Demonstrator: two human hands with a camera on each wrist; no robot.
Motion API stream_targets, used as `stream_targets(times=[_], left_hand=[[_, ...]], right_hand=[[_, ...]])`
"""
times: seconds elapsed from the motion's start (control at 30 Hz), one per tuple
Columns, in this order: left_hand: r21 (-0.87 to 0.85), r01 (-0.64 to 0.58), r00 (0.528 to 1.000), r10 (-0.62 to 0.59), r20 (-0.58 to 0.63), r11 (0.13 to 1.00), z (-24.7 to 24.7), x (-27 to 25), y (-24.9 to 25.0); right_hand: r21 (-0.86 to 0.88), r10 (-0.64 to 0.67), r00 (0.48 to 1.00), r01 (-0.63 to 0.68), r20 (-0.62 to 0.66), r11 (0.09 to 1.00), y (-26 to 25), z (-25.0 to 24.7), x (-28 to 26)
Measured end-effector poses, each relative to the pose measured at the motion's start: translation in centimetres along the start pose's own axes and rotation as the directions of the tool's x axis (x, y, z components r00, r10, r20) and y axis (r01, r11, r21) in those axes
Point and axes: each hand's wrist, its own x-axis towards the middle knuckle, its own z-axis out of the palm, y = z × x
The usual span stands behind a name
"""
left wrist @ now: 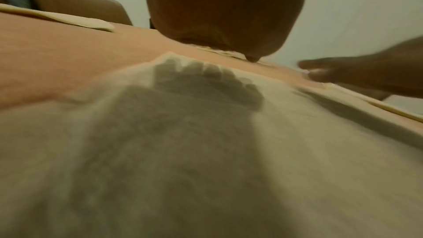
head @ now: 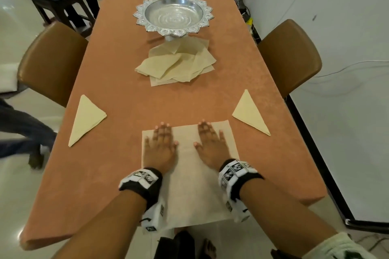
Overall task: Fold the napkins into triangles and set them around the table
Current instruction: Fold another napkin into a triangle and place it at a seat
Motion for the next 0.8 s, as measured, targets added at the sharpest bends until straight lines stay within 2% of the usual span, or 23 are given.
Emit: stream_targets(times=[0.07,0.13,0.23,0.37,0.43,0.5,0.57,0.6,0.67,0.8], left_hand=[[-0.04,-0.026,0.997,0.029,0.072,0.999,1.4,-0.7,1.6],[-0.038,0.031,0.996,-0.028,0.081,0.999,2.1,-0.4,0.5],[-0.049,0.166,0.985,-0.162,0.067,0.985,1.0,0.1,-3.4],[-0.096,0.302,0.952,-0.295,0.077,0.949,-1.8,0.3,-7.4],[-0.109,0.253,0.966,-0.257,-0.029,0.961,-2.0,-0.9,-6.5],[-0.09,0.092,0.989,-0.101,-0.11,0.992,-1.1,-3.7,-3.5],[-0.087,-0.036,0.995,0.028,-0.097,0.996,1.2,-7.4,0.1],[-0.09,-0.046,0.998,0.041,-0.055,0.995,2.6,-9.1,1.5],[-0.084,-0.01,1.0,0.01,0.002,0.996,5.1,-11.3,2.8],[-0.013,0.039,0.996,-0.04,-0.075,0.999,6.7,-12.3,-0.4]], right_hand=[[0.004,-0.048,0.997,0.047,0.067,0.999,-1.7,1.7,-0.8],[-0.022,-0.013,0.998,0.015,0.064,1.0,-0.5,2.5,-1.1],[0.019,0.124,0.991,-0.125,0.051,0.992,3.6,1.9,-1.4],[0.056,0.314,0.949,-0.316,0.04,0.947,7.0,-0.1,-2.7],[0.074,0.274,0.96,-0.27,-0.054,0.96,5.7,-0.2,-3.8],[0.065,0.11,0.978,-0.1,-0.174,0.993,2.8,0.7,-5.8],[0.072,-0.034,0.98,0.048,-0.194,0.996,-0.5,2.7,-8.0],[0.077,-0.058,0.985,0.072,-0.164,0.994,-1.6,4.0,-9.0],[0.074,-0.035,0.993,0.043,-0.11,0.996,-2.0,6.1,-10.4],[0.011,0.039,0.992,-0.038,-0.119,0.999,2.8,7.2,-12.0]])
